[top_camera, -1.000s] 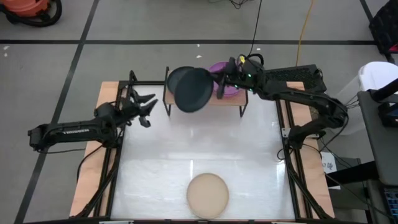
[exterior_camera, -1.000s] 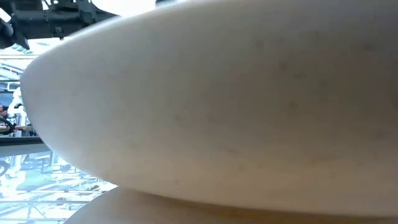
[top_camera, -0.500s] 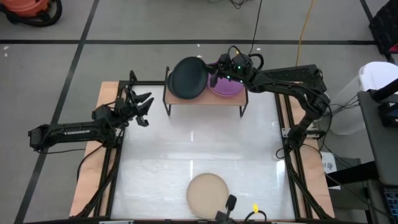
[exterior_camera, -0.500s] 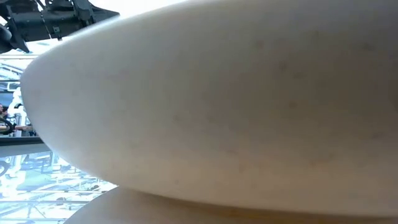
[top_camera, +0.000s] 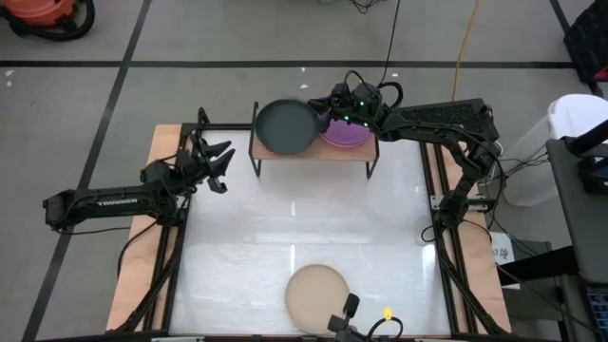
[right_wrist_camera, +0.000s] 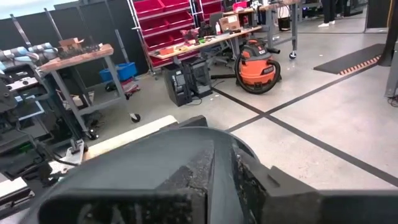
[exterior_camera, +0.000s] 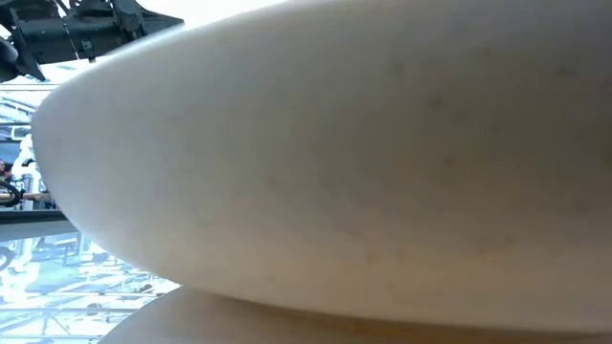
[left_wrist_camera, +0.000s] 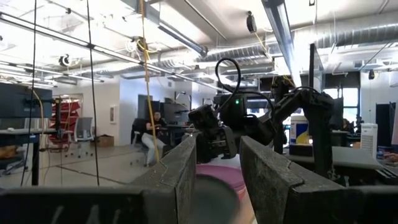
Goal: Place and stack plates onto a shelf
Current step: Stack the black plate on the top of the black plate on the shelf, then stack the white plate on top of the black plate on the shelf
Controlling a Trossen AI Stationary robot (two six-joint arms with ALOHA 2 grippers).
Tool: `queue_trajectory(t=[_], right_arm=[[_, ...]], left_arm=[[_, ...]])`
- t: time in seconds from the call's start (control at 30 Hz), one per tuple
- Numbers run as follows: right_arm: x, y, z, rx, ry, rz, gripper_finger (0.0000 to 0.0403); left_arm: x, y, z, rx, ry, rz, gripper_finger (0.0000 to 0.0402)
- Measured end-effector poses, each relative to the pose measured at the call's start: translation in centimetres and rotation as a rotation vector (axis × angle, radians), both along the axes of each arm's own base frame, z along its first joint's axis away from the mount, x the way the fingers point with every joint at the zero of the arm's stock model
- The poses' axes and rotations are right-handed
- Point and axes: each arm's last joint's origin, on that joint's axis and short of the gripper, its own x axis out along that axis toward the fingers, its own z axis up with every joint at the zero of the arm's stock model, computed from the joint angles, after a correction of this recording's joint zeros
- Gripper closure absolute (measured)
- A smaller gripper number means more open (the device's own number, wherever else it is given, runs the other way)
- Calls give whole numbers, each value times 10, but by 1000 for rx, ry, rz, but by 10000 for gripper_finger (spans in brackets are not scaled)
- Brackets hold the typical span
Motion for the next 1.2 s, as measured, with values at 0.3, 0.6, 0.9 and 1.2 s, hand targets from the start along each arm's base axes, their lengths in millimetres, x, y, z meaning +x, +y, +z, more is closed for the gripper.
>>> queue_trajectory(t=[0.3, 0.6, 0.9, 1.2], right_arm=[[0, 0, 0, 0, 0, 2, 335], [-8, 19, 27, -11, -53, 277, 333], [-43, 101, 36, -185, 14, 525, 332], [-117, 173, 22, -286, -35, 477, 332]], left_arm=[[0, 0, 0, -15, -10, -8, 273], [2, -3, 1, -16, -8, -115, 273], [32, -22, 39, -44, 212, -291, 273], [94, -31, 32, -151, 446, -296, 273]])
